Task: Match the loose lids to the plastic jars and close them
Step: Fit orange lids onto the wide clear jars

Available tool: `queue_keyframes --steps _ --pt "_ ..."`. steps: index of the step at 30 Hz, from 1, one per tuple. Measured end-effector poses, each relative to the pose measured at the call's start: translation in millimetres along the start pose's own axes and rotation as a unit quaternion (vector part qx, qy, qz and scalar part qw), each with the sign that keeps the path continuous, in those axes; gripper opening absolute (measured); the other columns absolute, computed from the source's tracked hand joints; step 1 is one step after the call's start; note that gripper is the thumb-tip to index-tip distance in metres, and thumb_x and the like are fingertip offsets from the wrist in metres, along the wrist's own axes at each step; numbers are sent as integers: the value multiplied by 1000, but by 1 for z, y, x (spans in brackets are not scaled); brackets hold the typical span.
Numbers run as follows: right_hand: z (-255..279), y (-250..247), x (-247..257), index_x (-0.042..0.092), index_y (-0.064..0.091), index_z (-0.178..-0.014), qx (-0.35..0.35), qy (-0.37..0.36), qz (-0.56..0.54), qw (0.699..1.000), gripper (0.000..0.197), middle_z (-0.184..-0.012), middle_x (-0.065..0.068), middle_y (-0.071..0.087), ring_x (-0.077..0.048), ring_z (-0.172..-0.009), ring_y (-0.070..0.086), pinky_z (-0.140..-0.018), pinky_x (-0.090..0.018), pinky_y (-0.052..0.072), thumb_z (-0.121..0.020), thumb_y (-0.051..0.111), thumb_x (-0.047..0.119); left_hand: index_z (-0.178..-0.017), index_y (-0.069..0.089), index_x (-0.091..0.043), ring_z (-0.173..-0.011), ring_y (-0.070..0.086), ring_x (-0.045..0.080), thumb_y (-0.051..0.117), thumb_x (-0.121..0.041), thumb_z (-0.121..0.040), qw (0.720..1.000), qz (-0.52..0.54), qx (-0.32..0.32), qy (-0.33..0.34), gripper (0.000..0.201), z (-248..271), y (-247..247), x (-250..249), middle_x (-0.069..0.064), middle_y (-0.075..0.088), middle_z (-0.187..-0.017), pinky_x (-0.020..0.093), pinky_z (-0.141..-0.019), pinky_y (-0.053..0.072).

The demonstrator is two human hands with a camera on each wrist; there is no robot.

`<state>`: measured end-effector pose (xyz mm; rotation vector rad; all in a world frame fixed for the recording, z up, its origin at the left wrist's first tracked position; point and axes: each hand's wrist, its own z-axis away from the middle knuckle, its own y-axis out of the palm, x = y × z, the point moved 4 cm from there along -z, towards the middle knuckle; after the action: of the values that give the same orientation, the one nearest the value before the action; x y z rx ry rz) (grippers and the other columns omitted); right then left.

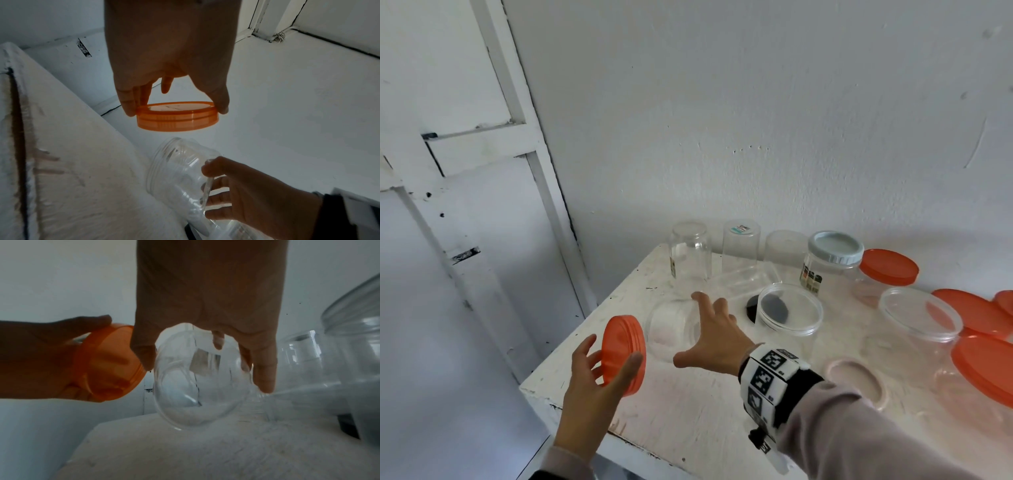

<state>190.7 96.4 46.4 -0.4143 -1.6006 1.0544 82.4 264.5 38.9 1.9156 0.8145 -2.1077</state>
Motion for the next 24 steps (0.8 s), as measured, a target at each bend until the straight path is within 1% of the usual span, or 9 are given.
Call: queue_keyframes --steps 1,2,4,10,13,17,19,21,24 --pt "4 0 -3 31 13 -139 10 -2 0 1000 103 -125 -1 26 -22 -108 31 -84 -33 40 -59 76 46 -136 29 -32 -120 49 34 61 -75 -52 1000 11 -8 2 99 -1 0 0 3 42 -142 54 -100 43" --pt "7 0 -5 27 15 -138 13 -4 0 1000 102 -124 0 26 -20 -109 30 -85 -32 39 -59 76 46 -137 29 -31 -121 49 35 61 -62 -59 1000 15 -11 1 90 -2 1 2 6 42 -143 55 -100 43" --pt "12 -1 -10 22 18 -138 8 -3 -4 1000 101 -122 4 24 -18 -110 30 -85 -29 38 -59 76 46 -140 28 -28 -121 50 35 61 -52 -63 1000 14 -5 2 87 -4 4 4 9 42 -144 54 -99 44" --pt "19 -8 -17 26 20 -141 21 21 -58 998 104 -118 7 23 -19 -115 36 -96 -34 44 -56 75 48 -141 28 -27 -120 50 33 60 -54 -62 1000 3 9 13 89 -3 8 3 8 42 -143 50 -97 45" --pt "23 -10 -19 23 27 -136 22 13 -39 999 97 -118 7 30 -15 -114 35 -92 -28 40 -57 76 48 -141 27 -27 -121 50 33 60 -53 -62 1000 -7 16 15 89 -3 9 1 8 42 -144 50 -98 45" --pt "27 -3 -28 21 29 -123 42 37 -59 997 87 -118 4 36 -13 -106 44 -79 -21 43 -57 81 43 -140 27 -29 -119 49 29 62 -54 -62 999 -23 29 25 89 -3 11 -3 5 42 -143 46 -96 46" --pt "29 2 -34 21 25 -130 59 48 -79 994 94 -123 3 32 -13 -107 43 -77 -19 42 -58 82 42 -140 26 -30 -120 49 28 62 -55 -62 998 -35 36 30 90 -4 12 -5 4 42 -143 44 -95 46" --pt "31 6 -39 23 16 -143 78 54 -92 991 108 -125 4 24 -14 -109 42 -81 -20 42 -59 81 42 -140 26 -30 -121 48 27 63 -57 -61 997 -49 45 37 92 -4 14 -7 4 41 -143 42 -95 47" --pt "32 9 -46 22 11 -148 95 54 -102 989 113 -130 3 21 -13 -113 37 -89 -22 39 -62 82 41 -140 25 -32 -119 47 24 64 -60 -59 995 -65 58 48 94 -7 18 -9 3 40 -144 39 -93 46"
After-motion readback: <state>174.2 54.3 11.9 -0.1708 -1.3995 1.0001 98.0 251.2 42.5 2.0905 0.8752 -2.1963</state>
